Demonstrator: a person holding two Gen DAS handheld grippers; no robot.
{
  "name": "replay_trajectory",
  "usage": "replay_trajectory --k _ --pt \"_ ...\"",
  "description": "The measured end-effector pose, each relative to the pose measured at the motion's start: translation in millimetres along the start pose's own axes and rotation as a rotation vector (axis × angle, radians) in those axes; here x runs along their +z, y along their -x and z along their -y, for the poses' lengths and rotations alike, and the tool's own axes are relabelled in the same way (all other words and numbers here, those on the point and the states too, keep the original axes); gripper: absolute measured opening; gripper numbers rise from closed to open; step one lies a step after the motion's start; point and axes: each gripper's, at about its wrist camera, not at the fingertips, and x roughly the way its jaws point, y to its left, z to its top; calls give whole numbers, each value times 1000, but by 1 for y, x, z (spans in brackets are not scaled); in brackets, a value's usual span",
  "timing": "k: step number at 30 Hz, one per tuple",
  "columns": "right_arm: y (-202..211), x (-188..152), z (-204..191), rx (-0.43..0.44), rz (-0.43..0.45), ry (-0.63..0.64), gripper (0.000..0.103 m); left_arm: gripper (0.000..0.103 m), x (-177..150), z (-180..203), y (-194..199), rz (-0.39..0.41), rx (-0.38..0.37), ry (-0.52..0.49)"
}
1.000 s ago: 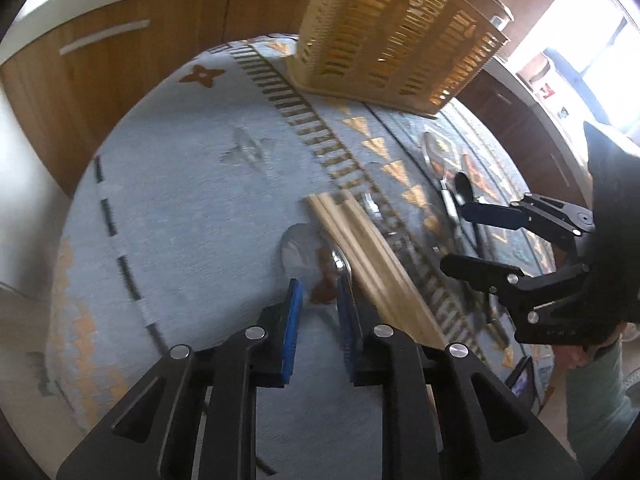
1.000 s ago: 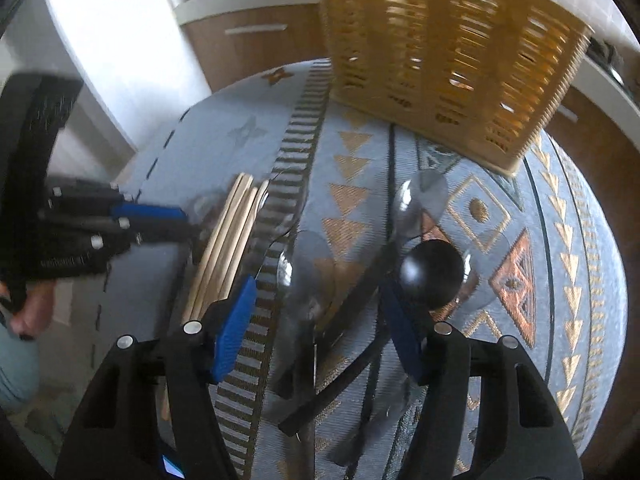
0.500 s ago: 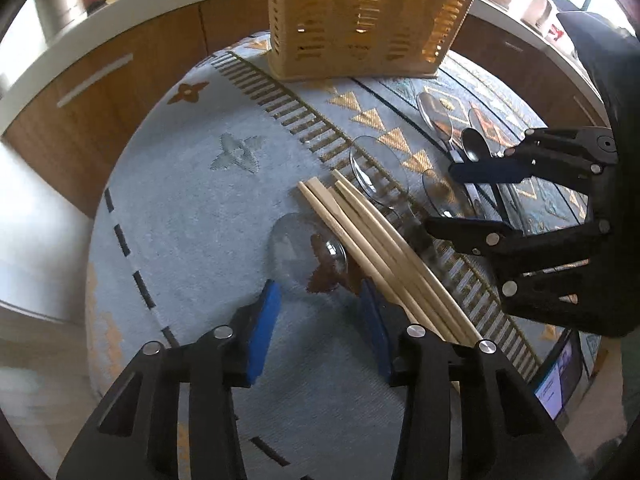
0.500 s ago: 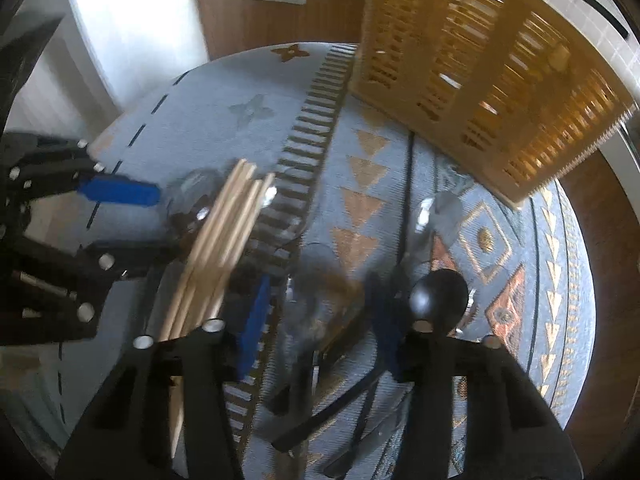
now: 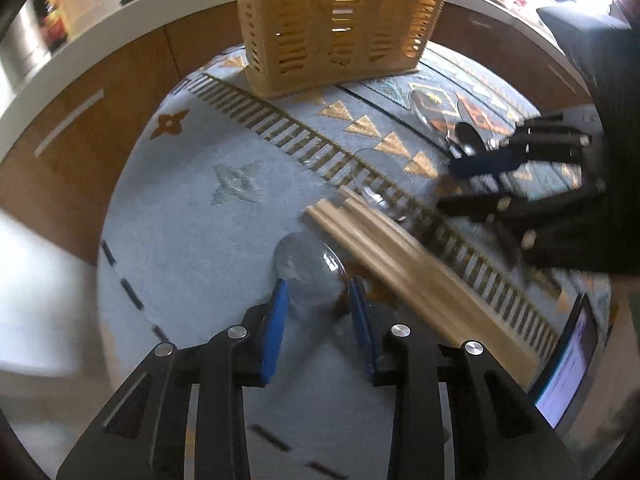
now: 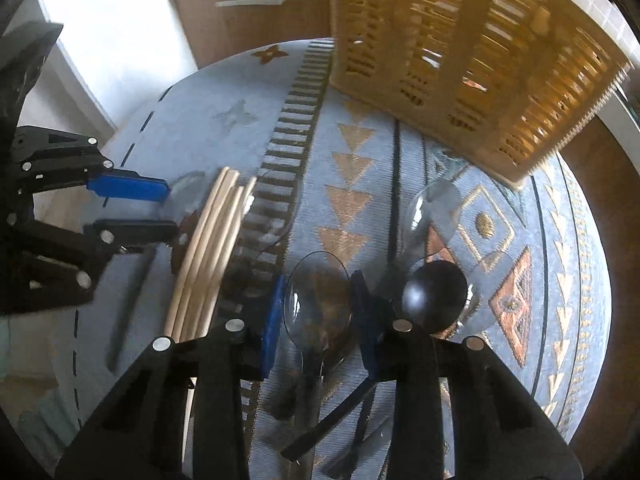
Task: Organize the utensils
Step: 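Lower the left tool and grasp a clear plastic spoon while the right tool grasps another clear spoon, then lift both clear spoons over the yellow basket and open both tools to drop them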
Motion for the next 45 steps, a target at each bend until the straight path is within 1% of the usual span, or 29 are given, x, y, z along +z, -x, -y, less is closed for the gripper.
replay_trajectory --k 2,3,4,5,6,7,8,9,10,11,12,13,14,15,17,18,19,20,21,23,25,28,31,33,35,38,39,43,45 --pt "3 -1 4 -5 -2 7 30 30 0 -2 0 -12 -3 -21" --pt "3 0 3 -12 -8 13 30 33 1 -2 0 -22 2 -25" --pt "3 0 1 -16 -14 17 30 33 2 -2 -2 -32 12 -27" --pt "3 -1 -3 -22 -23 21 31 38 4 1 -3 -42 23 -34" --pt "3 -7 -12 -29 -27 24 31 50 4 3 -4 -52 29 -40" --pt "3 -6 -14 -39 -39 31 31 58 6 6 -7 -70 61 -49" --pt "-1 -4 -18 -43 -44 35 31 70 8 8 -8 -76 110 -50" --pt "-2 -3 -19 -43 -53 40 31 71 9 7 -9 -83 125 -49" --pt "-3 -2 -20 -43 -56 42 31 69 12 5 -10 -96 108 -34" --pt "-4 -1 -20 -41 -57 45 31 61 13 0 -10 -105 66 -6" --pt "-7 2 -22 -41 -55 47 30 53 14 -4 -9 -99 54 18" --pt "-7 1 -23 -41 -50 47 30 49 15 -5 -8 -93 71 17" --pt "-7 2 -22 -39 -44 45 30 33 16 -5 -8 -88 63 19" --pt "-6 1 -23 -35 -25 44 30 31 16 -6 -7 -81 82 23" --pt "4 -2 -25 -32 38 49 30 29 15 -8 -5 -56 76 57" --pt "11 -6 -25 -28 65 50 30 25 14 -10 -3 -32 63 71" --pt "20 -8 -24 -16 106 45 30 22 12 -10 3 9 39 99" --pt "29 -9 -23 -1 147 41 30 12 11 -11 10 46 29 123" --pt "42 -11 -23 14 209 38 30 1 11 -11 17 90 33 144" --pt "64 -14 -21 27 308 37 30 0 14 -9 45 231 30 177" --pt "83 -13 -17 47 390 28 30 0 21 -7 65 320 21 179" --pt "98 -3 -4 73 439 -5 30 0 29 -6 72 358 -23 185" --pt "103 -5 6 81 472 -34 30 0 29 -5 73 384 -39 200" --pt "108 -3 15 70 492 -61 30 0 32 -7 74 425 -77 226" --pt "113 -2 22 76 525 -92 30 0 34 -10 84 486 -86 250" --pt "135 1 34 49 601 -135 30 0 48 -8 101 592 -101 275" --pt "145 5 41 36 642 -155 30 0 54 -9 106 623 -105 281" --pt "175 22 63 -13 767 -214 30 0 88 -9 137 802 -100 303" --pt "188 34 70 -106 842 -235 30 0 107 -9 148 875 -117 309"
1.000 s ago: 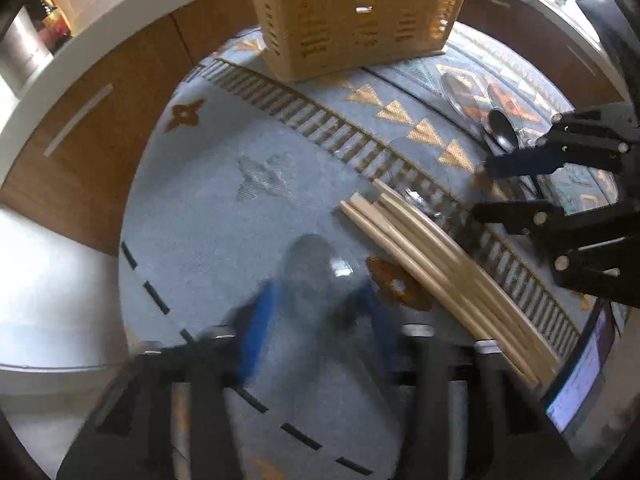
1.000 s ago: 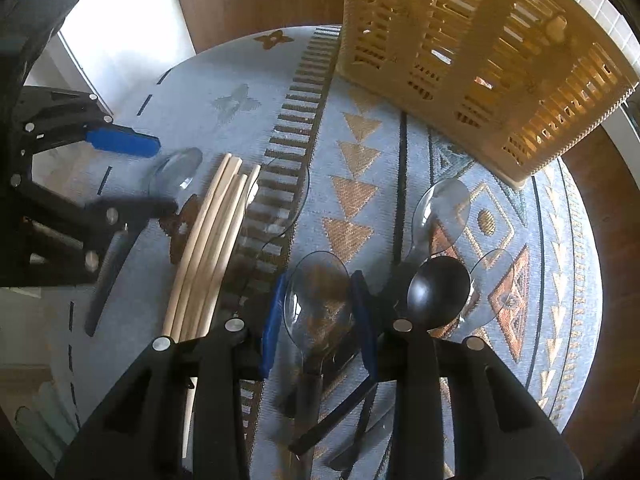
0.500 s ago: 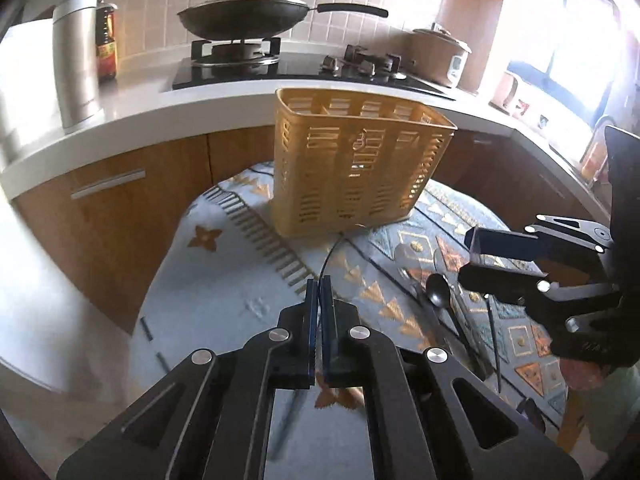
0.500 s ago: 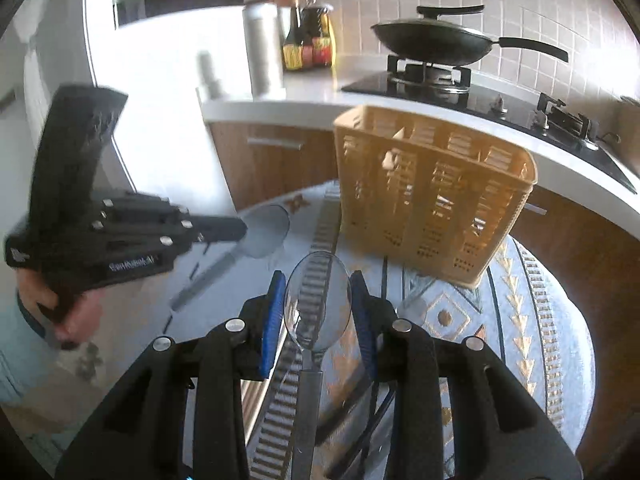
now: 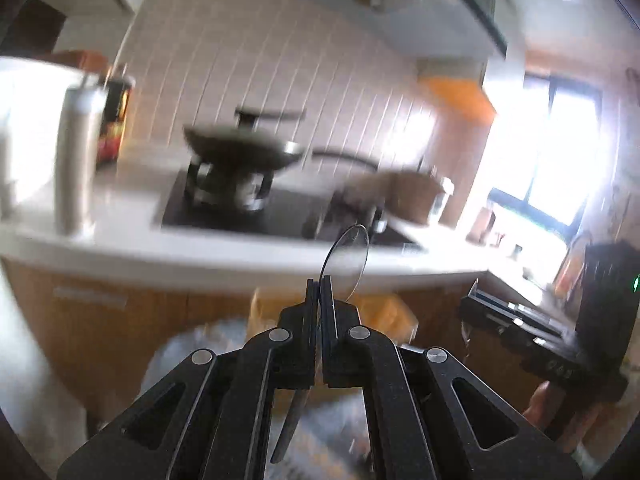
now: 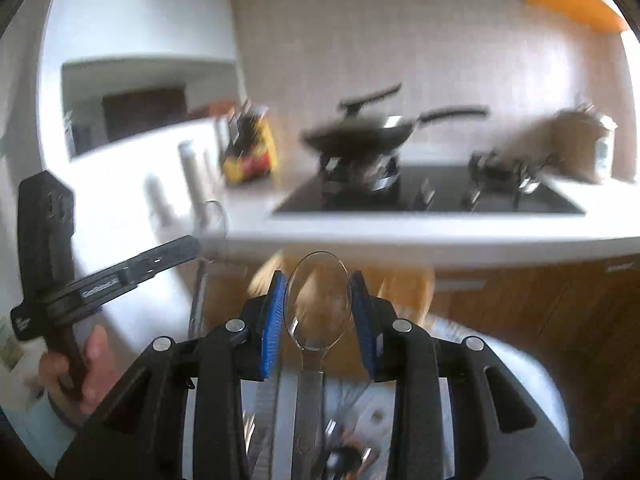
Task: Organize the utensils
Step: 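Lift both clear spoons over the yellow basket and open both tools to drop them, then grasp a wooden chopstick with the left tool while the right tool grasps a clear spoon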
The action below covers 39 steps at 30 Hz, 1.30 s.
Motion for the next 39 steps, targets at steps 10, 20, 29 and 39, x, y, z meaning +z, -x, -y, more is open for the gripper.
replay_trajectory --k 10,20,29,39 --pt "-40 53 39 -155 202 -53 30 0 45 7 -47 222 -50 62" --pt "-100 21 44 -255 194 15 30 0 20 -27 -95 165 21 117" --pt "-102 -8 45 -241 163 33 31 0 -3 -33 -78 160 68 78" --pt "-60 -16 38 -184 73 50 65 8 -14 -30 -43 71 30 46"
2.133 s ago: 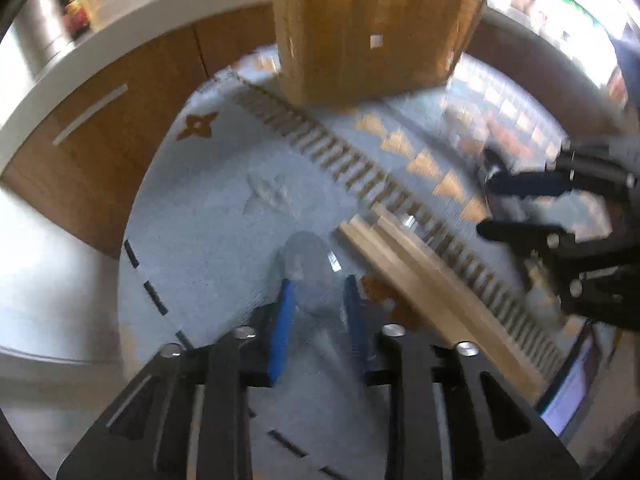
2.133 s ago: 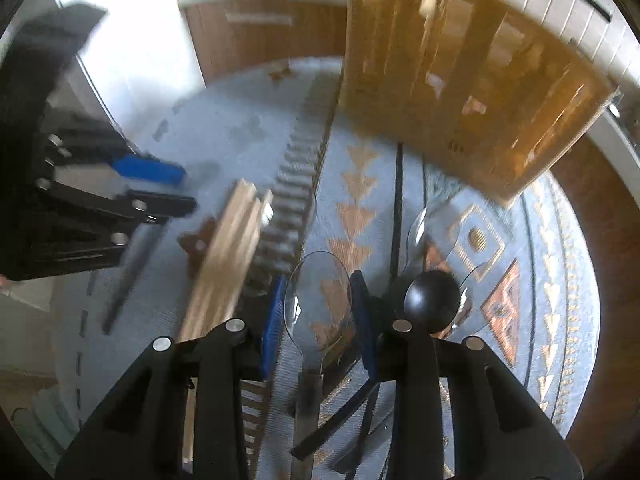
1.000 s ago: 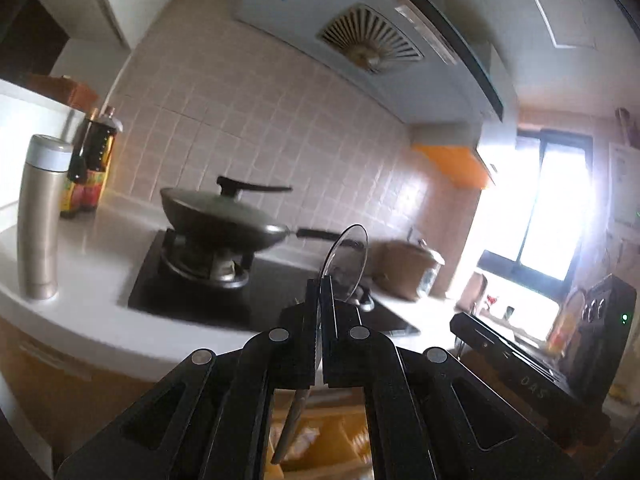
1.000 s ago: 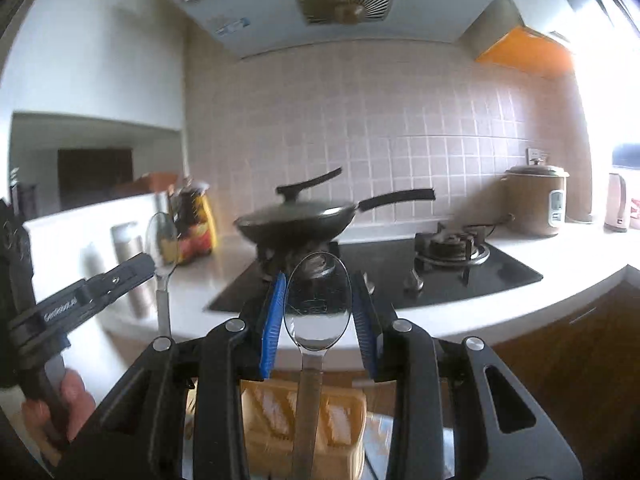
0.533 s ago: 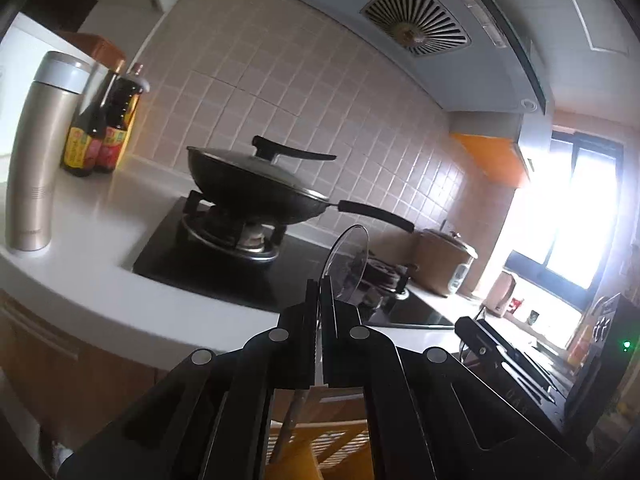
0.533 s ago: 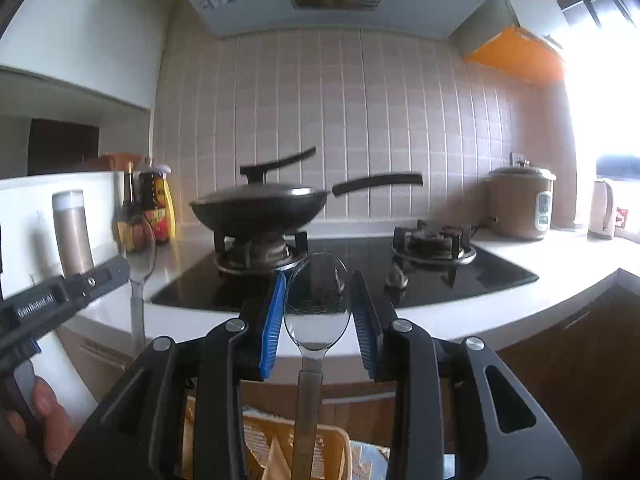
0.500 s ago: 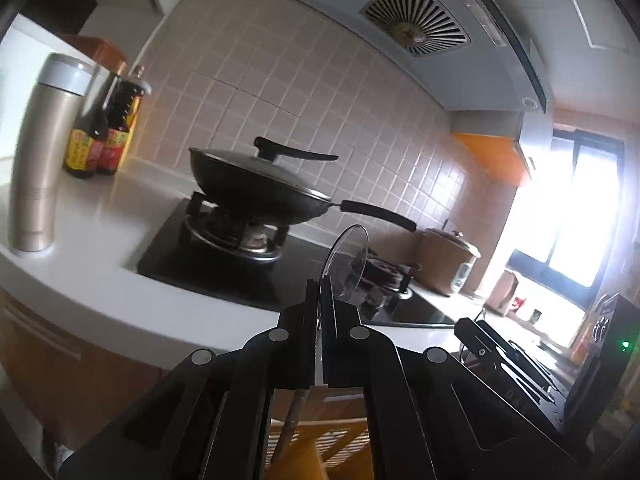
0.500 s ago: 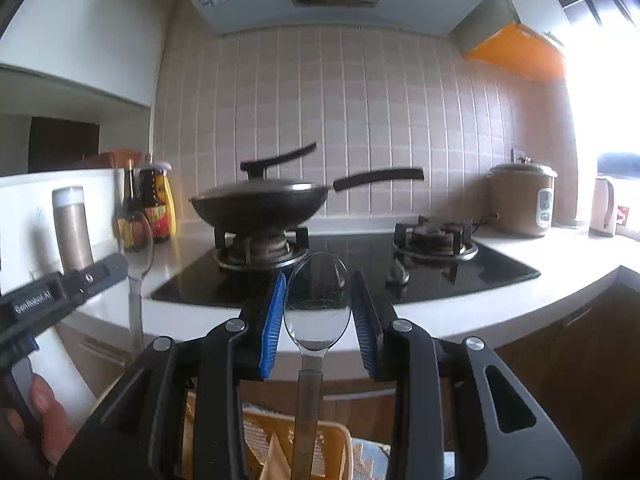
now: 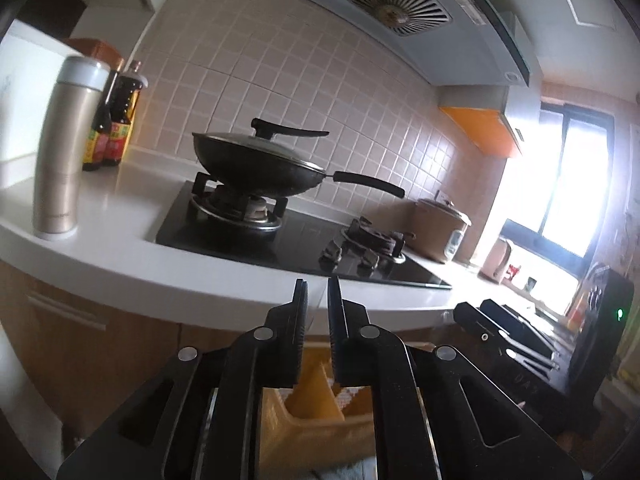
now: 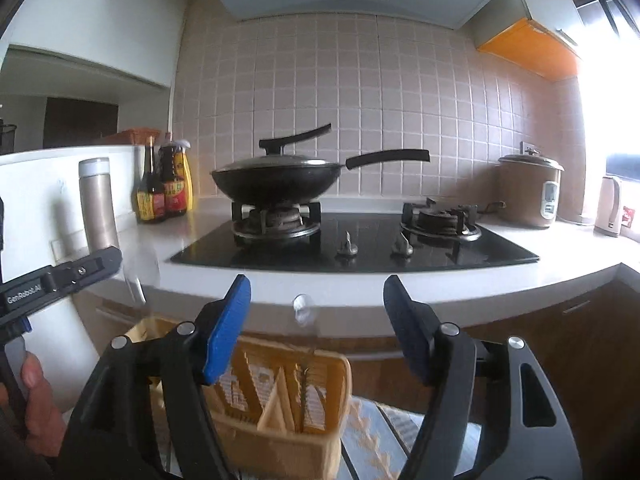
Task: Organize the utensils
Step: 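Grasp a wooden chopstick with the left tool while the right tool grasps a clear spoon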
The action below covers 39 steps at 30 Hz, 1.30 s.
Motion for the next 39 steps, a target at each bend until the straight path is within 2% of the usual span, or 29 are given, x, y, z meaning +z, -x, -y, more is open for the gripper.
replay_trajectory --k 1,2,5,6,10,15,18,24,28,32,36,38,39 --pt "6 0 1 -2 -7 -3 65 8 0 0 5 -7 1 0" --pt "13 0 1 -13 -18 -3 65 12 0 0 15 -14 2 3" --pt "38 -2 1 -19 -73 17 65 36 -1 2 41 -50 12 1" --pt "48 -3 0 -16 -108 30 65 41 -3 3 46 -61 16 -1" --pt "70 -14 -5 2 -240 66 65 43 -14 7 69 -187 26 -7" --pt "86 -37 -12 36 -453 72 65 45 -45 5 64 -434 30 25" --pt "90 -55 -11 55 -536 51 65 45 -76 7 53 -594 50 11" --pt "71 -97 -11 86 -721 38 65 43 -128 12 43 -780 63 -23" --pt "52 -126 -6 110 -831 0 65 43 -143 7 42 -834 66 0" --pt "41 -147 -2 158 -895 -55 65 43 -152 -11 40 -882 50 89" --pt "36 -153 2 169 -908 -89 53 43 -161 -12 40 -887 46 94" --pt "36 -155 1 178 -915 -89 47 43 -166 -9 40 -896 73 68" --pt "36 -155 -1 182 -918 -86 45 39 -170 -7 40 -902 97 42"
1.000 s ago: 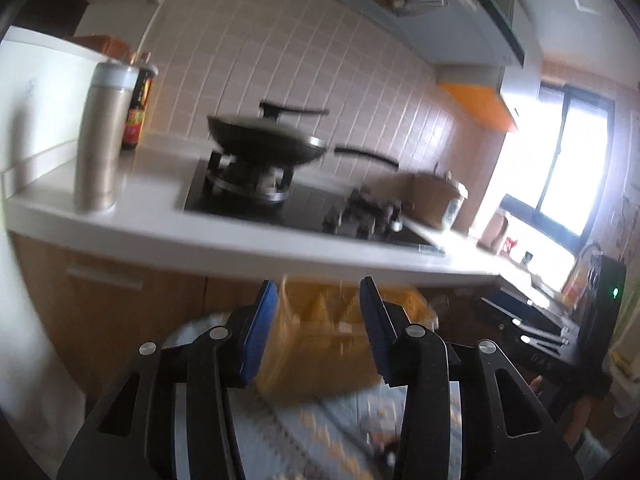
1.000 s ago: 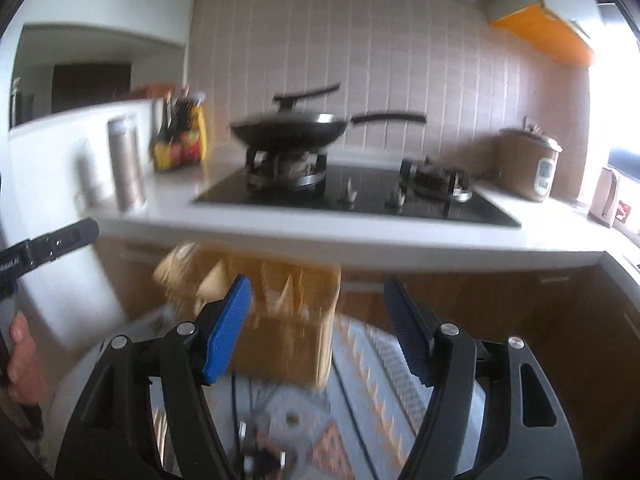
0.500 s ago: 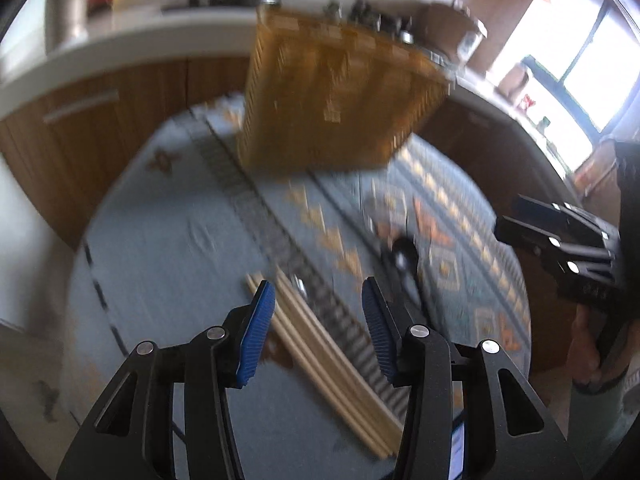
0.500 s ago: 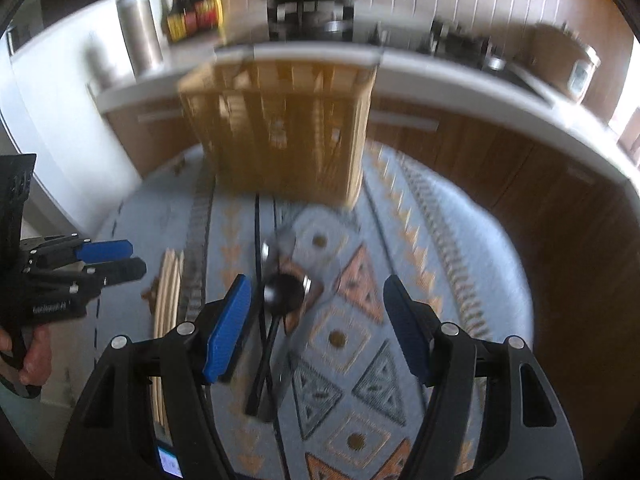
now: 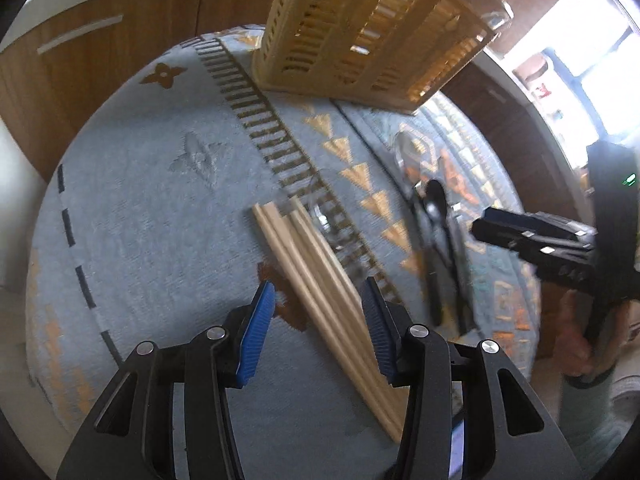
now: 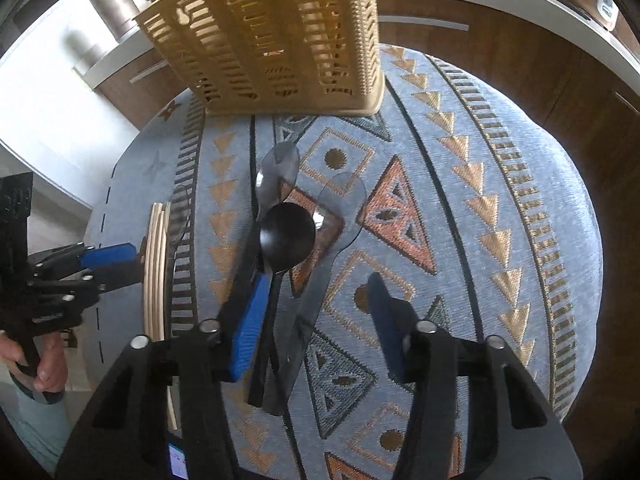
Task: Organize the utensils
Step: 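Grasp a wooden chopstick with the left tool while the right tool grasps a clear spoon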
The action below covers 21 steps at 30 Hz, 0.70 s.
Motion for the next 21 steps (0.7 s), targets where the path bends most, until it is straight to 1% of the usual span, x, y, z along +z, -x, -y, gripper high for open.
replay_trajectory --k 2,3,6,9,12,14,17,19,21 --pt "0 0 -5 -12 -2 19 41 37 -5 7 0 13 55 -39" --pt "-1 1 -7 -17 -1 26 38 34 -7 11 0 21 91 -59" --pt "-3 3 -14 -25 3 46 38 26 -12 21 0 49 184 -111" --pt "-7 5 -14 -34 1 40 38 26 -9 29 -2 64 229 -136" --pt "-11 5 -14 -23 -19 33 38 26 -3 37 -4 57 260 -168" --pt "-14 4 -16 -25 -26 39 38 26 -3 38 -6 51 264 -179" --pt "-17 2 -18 -22 -32 51 38 26 -4 35 -7 43 228 -190" --pt "-16 2 -17 -23 -29 51 38 17 -4 29 -4 27 186 -194" --pt "-16 3 -14 -18 -29 42 38 16 -5 25 -2 14 157 -215"
